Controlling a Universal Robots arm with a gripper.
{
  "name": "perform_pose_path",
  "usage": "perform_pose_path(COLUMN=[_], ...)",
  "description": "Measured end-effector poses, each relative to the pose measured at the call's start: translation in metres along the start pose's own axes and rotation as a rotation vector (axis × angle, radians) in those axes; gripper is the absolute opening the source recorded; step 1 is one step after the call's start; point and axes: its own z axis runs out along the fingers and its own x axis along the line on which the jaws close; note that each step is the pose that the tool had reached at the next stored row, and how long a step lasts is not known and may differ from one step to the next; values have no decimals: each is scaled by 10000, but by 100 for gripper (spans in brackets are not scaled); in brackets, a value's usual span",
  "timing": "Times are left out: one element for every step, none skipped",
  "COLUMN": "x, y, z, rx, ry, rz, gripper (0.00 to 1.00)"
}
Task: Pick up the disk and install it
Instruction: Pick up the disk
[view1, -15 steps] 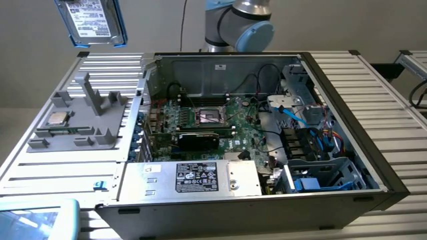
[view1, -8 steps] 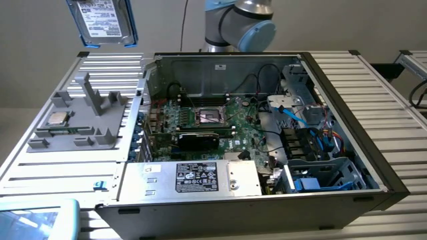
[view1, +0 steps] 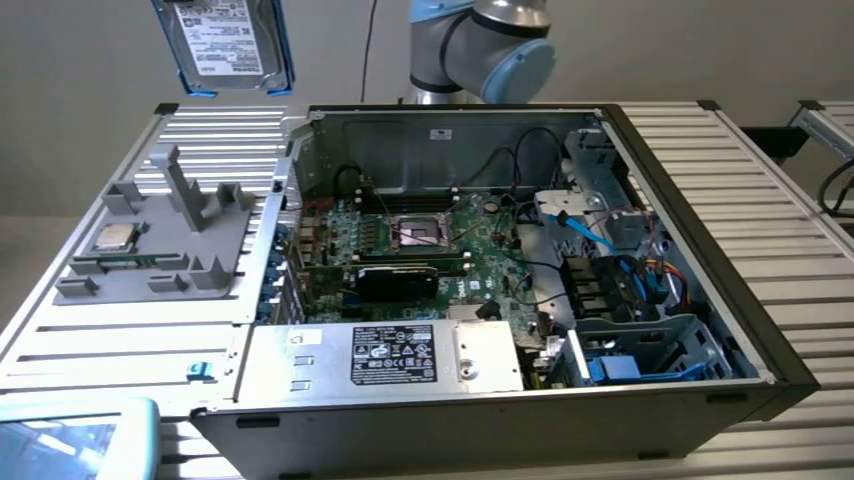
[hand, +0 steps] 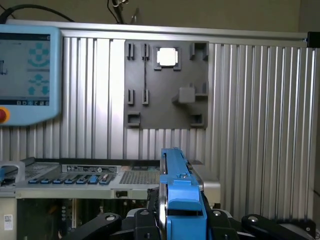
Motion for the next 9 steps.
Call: perform_pose_path(x=[15,30,45,59,74,88,103,119,135], y=[-25,-50,-75,-100,-125,-150,-173,-195,-215], z=[-2,-5,-7,-8,-9,-10,-11,-11,-12], rx=[0,0,0,1,1,1,0,0,1], ry=[-23,-46,-72,-98,-132,-164,-197,-230,-261], rz=[0,1,1,1,3,3,3,3,5], gripper=[37,37,37,37,37,37,37,37,37])
